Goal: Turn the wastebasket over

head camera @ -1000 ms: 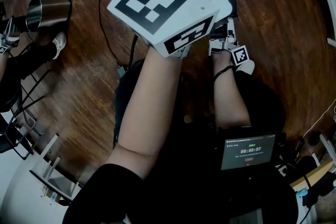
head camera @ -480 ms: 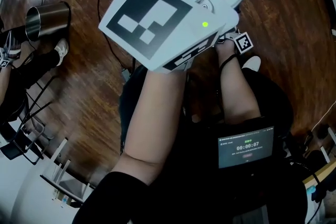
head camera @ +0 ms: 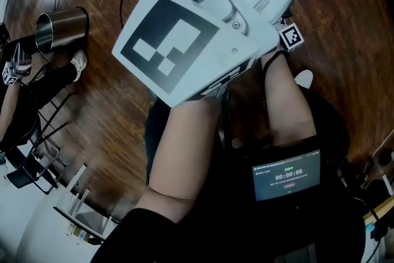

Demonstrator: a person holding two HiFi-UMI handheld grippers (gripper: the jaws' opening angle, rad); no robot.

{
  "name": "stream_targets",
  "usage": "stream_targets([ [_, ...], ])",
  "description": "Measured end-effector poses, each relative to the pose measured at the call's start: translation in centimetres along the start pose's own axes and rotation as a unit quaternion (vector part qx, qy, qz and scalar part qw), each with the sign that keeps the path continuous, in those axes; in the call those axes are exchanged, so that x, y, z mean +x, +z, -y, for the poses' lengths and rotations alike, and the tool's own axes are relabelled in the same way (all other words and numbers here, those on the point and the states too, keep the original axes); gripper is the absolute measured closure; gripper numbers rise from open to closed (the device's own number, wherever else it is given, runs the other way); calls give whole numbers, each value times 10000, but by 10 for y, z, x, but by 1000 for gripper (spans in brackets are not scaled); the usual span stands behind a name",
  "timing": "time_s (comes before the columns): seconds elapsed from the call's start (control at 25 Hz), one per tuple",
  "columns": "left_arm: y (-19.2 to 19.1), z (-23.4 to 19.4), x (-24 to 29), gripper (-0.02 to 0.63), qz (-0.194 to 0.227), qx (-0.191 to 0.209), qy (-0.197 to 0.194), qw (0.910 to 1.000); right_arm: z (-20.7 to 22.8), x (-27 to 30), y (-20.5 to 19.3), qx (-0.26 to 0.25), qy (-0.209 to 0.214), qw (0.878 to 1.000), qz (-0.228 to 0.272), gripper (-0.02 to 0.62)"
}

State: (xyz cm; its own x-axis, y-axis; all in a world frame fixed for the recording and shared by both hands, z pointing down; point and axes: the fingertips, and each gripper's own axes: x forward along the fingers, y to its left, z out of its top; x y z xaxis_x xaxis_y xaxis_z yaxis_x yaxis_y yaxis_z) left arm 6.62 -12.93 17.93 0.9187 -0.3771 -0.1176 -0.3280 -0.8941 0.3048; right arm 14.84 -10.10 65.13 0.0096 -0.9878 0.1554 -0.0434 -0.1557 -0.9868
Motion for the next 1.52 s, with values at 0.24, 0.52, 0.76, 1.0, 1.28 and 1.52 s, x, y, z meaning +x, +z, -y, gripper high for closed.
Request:
stream_targets([
  [0.24, 13, -2, 0, 606, 198, -10, 22, 9998, -23, 7, -3, -1579, -45, 9840, -831, 581],
  [0.52, 35, -10, -16, 606, 376, 45, 149, 9992, -65, 24, 28, -3775, -557, 8985, -2169, 583],
  [0.76, 33, -25, -30, 606, 436, 8, 262, 9987, -62, 36, 40, -5805, -1077, 7172, -3701, 583],
  [1.0, 37, -29, -35, 606, 524, -43, 278, 9982, -33, 29, 17, -7039, -1340, 4776, -5084, 583],
  [1.28, 40, -28, -29, 606, 502, -9, 278, 9984, -16, 8, -26, -7301, -1137, 3364, -5839, 578],
  [1.52, 15, -28, -20, 606, -90, 615, 516, 9967, -23, -4, -34, -7288, -942, 3353, -5895, 578],
])
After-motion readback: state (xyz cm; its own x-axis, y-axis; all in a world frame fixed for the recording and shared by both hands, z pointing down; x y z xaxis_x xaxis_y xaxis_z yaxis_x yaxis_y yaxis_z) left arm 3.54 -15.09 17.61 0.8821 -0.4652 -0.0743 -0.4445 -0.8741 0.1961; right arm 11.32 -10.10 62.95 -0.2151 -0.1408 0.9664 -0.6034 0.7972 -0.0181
